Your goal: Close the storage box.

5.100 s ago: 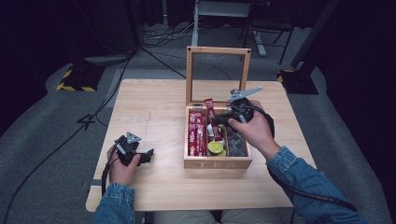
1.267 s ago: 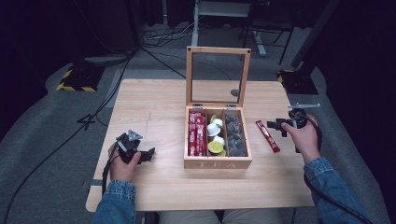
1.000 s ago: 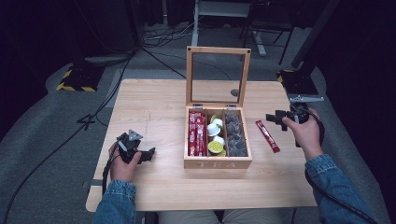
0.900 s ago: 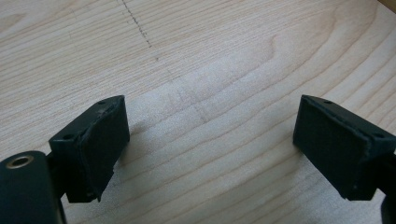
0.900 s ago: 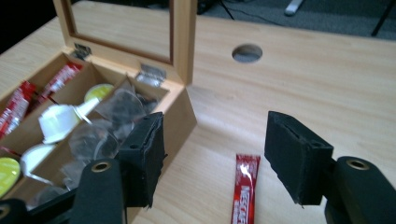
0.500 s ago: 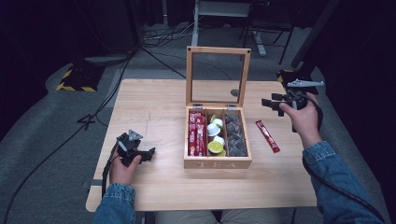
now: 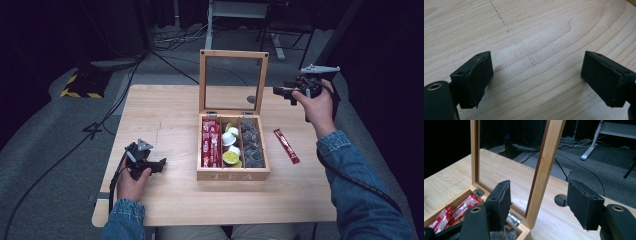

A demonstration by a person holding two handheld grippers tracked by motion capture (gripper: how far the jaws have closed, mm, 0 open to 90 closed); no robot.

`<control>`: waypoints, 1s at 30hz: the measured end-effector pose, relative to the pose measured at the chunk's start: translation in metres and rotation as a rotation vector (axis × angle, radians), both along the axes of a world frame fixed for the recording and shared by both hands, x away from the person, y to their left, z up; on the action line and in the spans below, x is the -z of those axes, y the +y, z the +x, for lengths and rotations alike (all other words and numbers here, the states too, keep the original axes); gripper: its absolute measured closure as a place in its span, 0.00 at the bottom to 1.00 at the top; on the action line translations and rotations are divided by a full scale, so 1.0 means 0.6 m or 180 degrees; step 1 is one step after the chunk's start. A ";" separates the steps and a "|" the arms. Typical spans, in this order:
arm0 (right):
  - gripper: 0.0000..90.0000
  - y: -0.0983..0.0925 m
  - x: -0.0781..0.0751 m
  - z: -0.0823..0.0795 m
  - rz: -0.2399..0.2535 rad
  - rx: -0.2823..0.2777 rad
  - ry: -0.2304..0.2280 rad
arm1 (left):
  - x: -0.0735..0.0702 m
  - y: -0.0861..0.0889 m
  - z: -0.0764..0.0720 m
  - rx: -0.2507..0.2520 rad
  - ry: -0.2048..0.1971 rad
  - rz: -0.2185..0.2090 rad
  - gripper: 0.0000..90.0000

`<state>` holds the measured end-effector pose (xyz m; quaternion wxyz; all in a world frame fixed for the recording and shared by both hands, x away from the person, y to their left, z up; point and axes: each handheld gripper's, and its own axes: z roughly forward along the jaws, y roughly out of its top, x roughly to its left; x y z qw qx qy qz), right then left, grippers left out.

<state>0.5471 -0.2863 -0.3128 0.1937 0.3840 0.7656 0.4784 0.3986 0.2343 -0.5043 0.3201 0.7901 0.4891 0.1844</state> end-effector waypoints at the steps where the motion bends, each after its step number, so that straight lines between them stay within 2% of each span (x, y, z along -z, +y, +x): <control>1: 0.41 0.003 -0.003 0.007 0.0010 -0.0010 -0.0004 | 0.000 0.000 0.000 -0.0001 -0.0001 -0.0001 0.12; 6: 0.41 0.012 -0.012 0.029 0.0023 -0.0038 -0.0040 | 0.000 0.000 0.000 -0.0004 0.0005 -0.0006 0.12; 7: 0.41 0.016 -0.015 0.041 0.0045 -0.0054 -0.0058 | 0.000 0.000 0.000 -0.0003 0.0000 -0.0004 0.12; 18: 0.41 0.048 -0.020 0.099 0.0083 -0.0124 -0.0073 | 0.000 0.000 0.000 -0.0009 -0.0002 -0.0001 0.12; 22: 0.41 0.055 -0.021 0.117 0.0070 -0.0089 -0.0080 | 0.000 0.000 -0.001 -0.0014 -0.0002 -0.0003 0.12; 25: 0.42 0.056 -0.015 0.133 0.0024 0.0023 -0.0039 | 0.000 0.000 -0.001 -0.0019 0.0000 -0.0007 0.12; 30: 0.42 0.054 -0.006 0.156 0.0116 0.0025 -0.0011 | 0.000 0.000 -0.001 -0.0019 -0.0001 -0.0007 0.12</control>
